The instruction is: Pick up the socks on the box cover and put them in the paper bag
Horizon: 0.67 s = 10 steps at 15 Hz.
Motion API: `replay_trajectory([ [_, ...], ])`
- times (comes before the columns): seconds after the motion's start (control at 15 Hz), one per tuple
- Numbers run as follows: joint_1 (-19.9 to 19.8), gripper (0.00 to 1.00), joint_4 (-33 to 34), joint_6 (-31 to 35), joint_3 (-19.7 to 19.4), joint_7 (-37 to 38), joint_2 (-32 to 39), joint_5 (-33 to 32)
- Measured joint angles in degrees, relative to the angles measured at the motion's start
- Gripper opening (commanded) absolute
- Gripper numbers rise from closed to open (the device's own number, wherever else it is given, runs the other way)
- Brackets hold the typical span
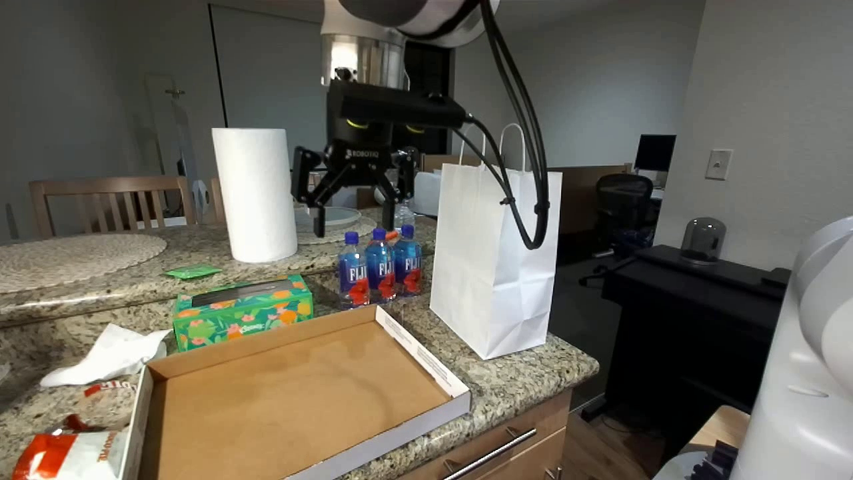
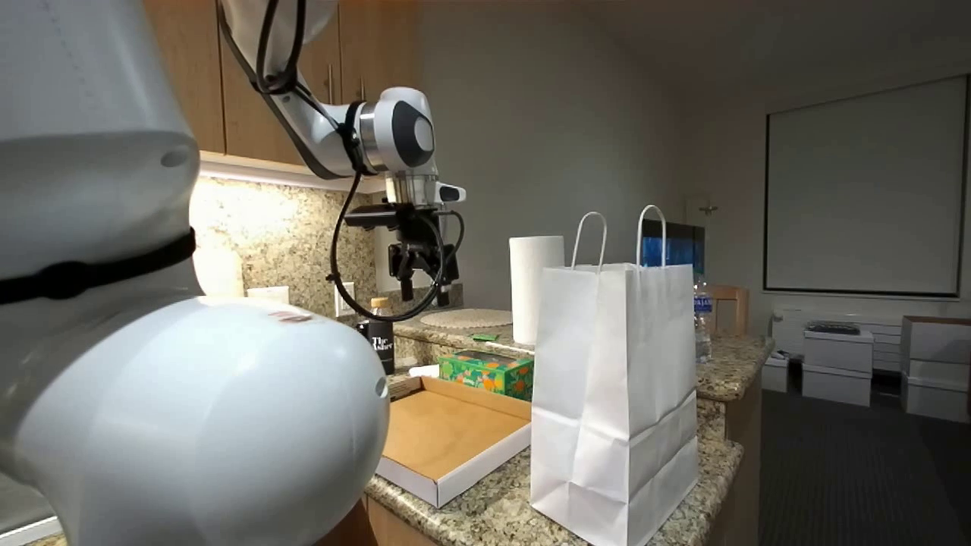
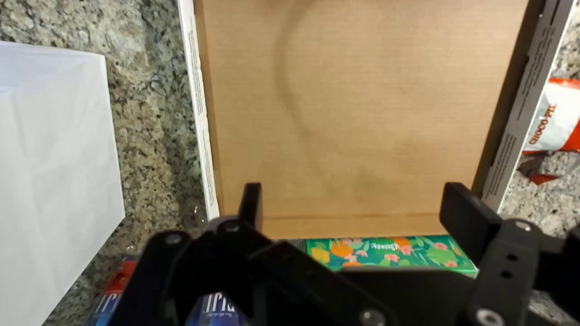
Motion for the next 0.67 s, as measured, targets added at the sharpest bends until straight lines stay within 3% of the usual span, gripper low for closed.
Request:
replay_trajectory([
  [0.67, 0.11, 1.0, -3.61, 0.1, -0.01, -1.8, -0.65, -0.06],
])
